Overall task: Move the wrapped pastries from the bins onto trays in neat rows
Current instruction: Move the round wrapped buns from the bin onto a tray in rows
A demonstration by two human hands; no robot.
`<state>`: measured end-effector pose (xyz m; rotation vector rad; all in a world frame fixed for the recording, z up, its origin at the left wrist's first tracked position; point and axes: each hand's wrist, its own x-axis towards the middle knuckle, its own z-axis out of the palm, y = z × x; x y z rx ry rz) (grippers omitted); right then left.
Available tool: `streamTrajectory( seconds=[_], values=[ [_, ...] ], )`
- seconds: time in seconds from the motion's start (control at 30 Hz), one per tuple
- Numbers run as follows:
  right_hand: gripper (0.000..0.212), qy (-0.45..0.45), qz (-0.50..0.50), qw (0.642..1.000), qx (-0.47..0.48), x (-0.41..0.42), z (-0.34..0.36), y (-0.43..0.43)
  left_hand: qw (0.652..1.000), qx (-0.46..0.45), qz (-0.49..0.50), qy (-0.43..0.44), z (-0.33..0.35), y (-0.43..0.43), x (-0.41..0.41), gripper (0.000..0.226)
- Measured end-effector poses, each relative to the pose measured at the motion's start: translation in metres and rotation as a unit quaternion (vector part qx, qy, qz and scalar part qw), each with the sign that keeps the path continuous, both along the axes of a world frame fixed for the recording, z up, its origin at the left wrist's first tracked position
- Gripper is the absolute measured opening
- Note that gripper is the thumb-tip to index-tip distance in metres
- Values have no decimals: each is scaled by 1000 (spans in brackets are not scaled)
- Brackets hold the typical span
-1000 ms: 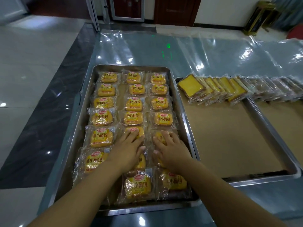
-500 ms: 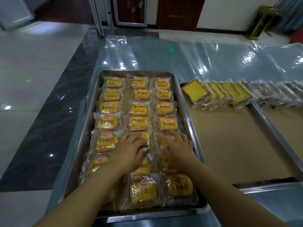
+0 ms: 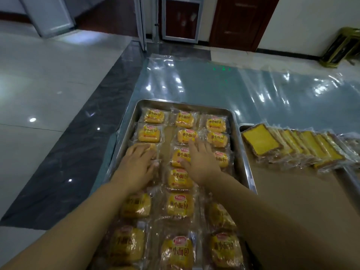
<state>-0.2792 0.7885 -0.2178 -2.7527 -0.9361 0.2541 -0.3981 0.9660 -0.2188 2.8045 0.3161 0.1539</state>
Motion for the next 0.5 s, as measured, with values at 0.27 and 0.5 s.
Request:
streamTrajectory(
  seconds=[0.27,0.5],
  values=[
    [82,30,26,997,-72,46,-43,41,997,3,8,80,-25,35,54,62],
    [74,48,57,996,-53,32,-51,50,994,-8,1,105,-39,40,68,59]
  ],
)
